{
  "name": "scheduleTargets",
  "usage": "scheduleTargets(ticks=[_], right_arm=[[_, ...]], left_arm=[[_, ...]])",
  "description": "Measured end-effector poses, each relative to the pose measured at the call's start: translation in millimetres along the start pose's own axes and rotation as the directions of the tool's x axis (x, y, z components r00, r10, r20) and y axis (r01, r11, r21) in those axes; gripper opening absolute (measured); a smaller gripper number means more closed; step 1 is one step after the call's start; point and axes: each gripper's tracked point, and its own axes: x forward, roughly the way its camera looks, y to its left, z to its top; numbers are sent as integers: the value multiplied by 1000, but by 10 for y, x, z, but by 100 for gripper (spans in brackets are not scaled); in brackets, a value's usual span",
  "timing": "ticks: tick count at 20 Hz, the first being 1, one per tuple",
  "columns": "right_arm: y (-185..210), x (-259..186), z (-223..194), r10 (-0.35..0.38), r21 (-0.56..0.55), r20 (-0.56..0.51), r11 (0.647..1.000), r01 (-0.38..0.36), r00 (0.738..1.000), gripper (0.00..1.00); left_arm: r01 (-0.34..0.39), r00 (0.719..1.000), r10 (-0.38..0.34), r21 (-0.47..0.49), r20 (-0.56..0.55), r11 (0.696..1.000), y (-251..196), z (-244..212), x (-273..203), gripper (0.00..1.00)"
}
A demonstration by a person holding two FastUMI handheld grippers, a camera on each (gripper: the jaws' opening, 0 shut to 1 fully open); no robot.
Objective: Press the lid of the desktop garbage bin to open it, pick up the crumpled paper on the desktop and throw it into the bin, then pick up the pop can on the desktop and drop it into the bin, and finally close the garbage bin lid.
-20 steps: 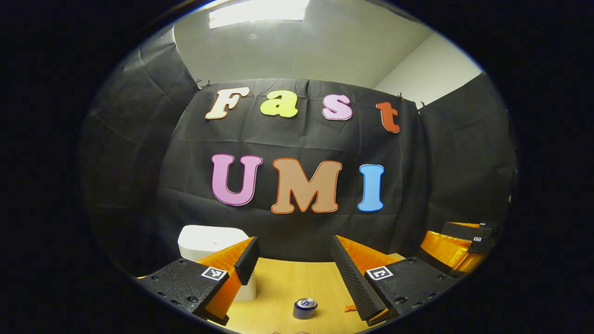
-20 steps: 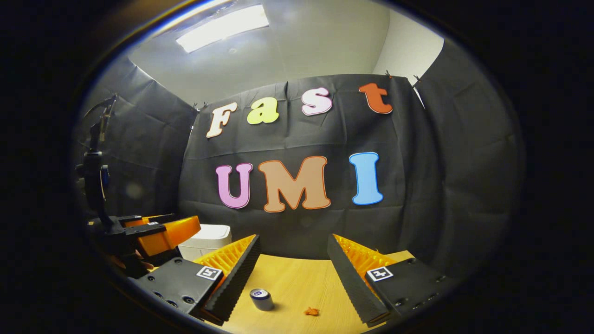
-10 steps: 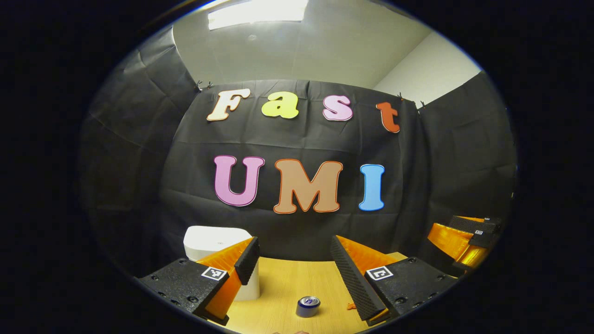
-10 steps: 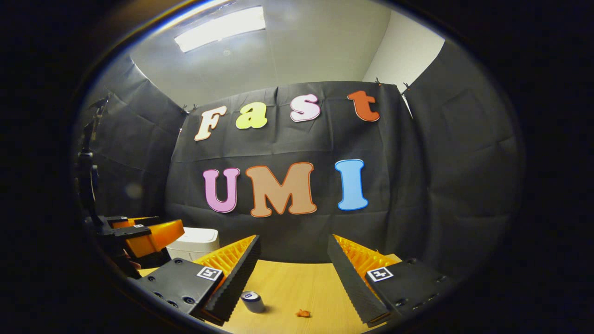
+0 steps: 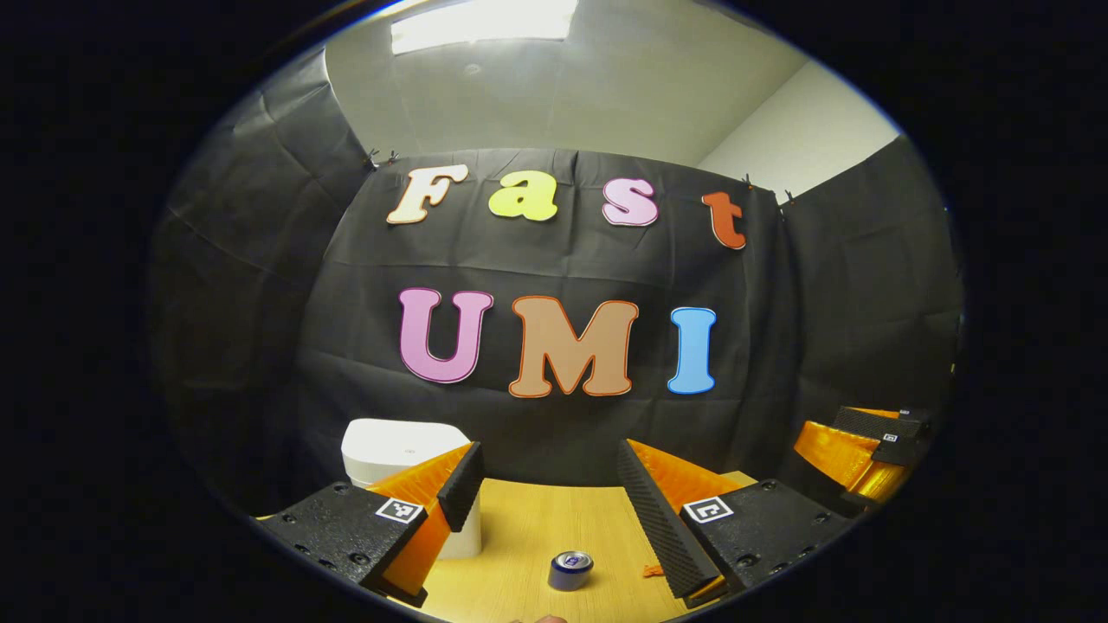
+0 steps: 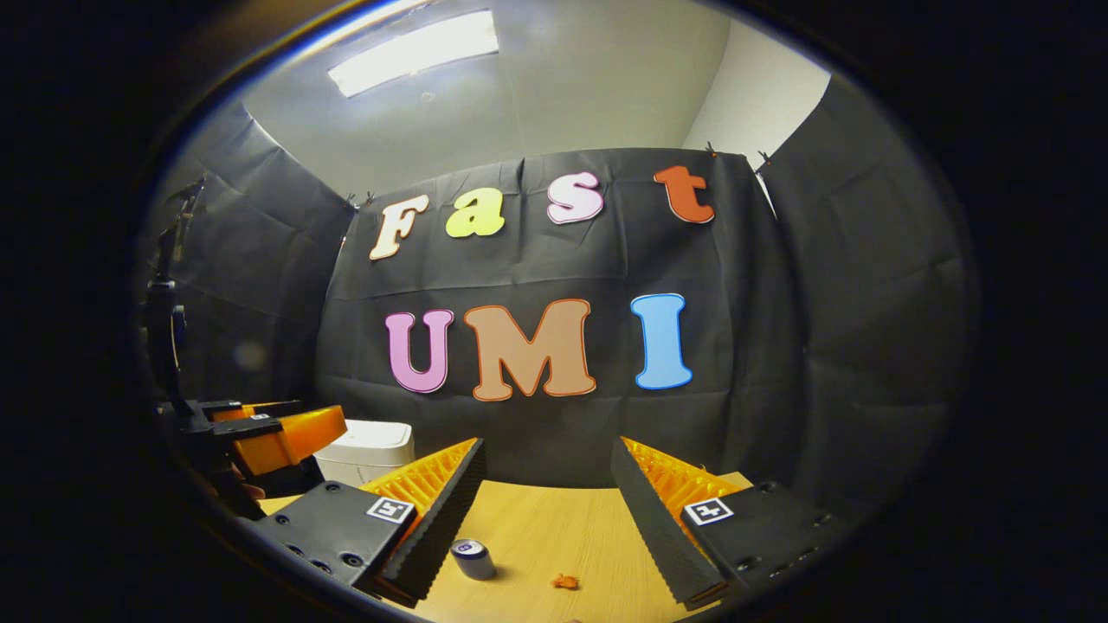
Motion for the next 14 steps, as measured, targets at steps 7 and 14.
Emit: scheduleTargets(ticks=[7, 14], right_arm=[[-35, 22, 7, 10, -20, 3, 1000, -10, 1000, 100], [-17, 18, -7, 27, -17, 2, 999, -27, 1000, 97]], left_arm=[[-17, 1000, 17, 2, -8, 1000, -19, -8, 11, 93], [-38, 999, 38, 22, -18, 999, -16, -45, 17, 93]])
